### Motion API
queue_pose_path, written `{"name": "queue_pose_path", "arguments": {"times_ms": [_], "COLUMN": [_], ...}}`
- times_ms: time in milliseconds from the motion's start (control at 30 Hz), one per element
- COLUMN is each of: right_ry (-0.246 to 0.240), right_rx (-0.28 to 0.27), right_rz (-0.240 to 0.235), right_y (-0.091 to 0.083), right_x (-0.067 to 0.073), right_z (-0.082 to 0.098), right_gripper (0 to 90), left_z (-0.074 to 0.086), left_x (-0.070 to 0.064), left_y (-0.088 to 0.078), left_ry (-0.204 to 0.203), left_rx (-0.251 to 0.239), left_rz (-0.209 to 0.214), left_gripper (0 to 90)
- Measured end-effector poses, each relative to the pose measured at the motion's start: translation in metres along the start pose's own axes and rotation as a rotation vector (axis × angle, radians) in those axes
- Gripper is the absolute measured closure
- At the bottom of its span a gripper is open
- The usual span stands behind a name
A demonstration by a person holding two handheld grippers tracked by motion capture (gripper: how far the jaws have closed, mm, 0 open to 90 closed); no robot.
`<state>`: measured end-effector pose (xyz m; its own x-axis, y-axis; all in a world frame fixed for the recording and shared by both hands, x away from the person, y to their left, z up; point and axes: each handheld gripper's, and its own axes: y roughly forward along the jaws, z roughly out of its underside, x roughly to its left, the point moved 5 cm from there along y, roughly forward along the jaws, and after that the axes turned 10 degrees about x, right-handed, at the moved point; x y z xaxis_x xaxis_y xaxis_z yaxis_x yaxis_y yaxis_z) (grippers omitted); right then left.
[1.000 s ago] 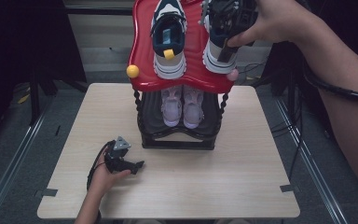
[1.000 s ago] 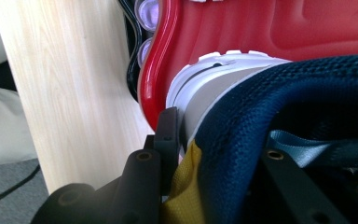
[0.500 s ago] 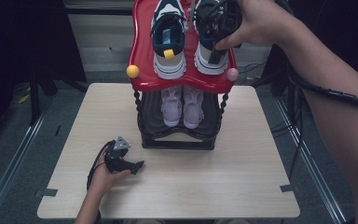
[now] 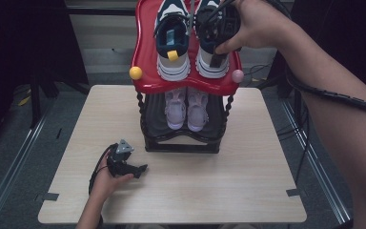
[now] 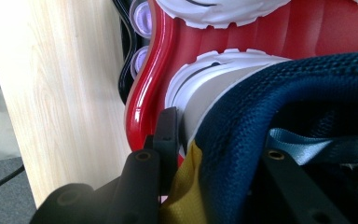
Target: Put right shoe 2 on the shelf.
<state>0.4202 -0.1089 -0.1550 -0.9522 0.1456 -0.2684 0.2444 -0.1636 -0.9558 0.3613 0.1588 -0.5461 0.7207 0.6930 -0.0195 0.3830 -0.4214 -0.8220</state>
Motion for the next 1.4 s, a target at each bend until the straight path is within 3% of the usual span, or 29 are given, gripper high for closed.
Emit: {"name": "queue_pose_path", "arguments": {"times_ms": [567,1233,1300,1400], "right_ry": [-0.035,-0.017,-0.006,0.029], "right_rx": [0.006,-0.011,-0.020,-0.046], "right_rz": [0.007,0.001,0.006,0.001], "right_y": [0.002,0.005,0.005,0.004], "right_x": [0.000,0.003,0.002,0.002], "right_z": [-0.007,-0.011,-0.011,-0.009], "right_gripper": [70.5,70.9,68.2,53.8], "left_z": [0.000,0.000,0.000,0.000], "left_x": [0.000,0.000,0.000,0.000], "left_y": [0.000,0.000,0.000,0.000], "left_ry": [0.000,0.000,0.001,0.000], "left_rx": [0.000,0.000,-0.001,0.000], "left_rz": [0.000,-0.001,-0.002,0.000], "left_gripper": [3.2,3.2,3.2,3.2]}}
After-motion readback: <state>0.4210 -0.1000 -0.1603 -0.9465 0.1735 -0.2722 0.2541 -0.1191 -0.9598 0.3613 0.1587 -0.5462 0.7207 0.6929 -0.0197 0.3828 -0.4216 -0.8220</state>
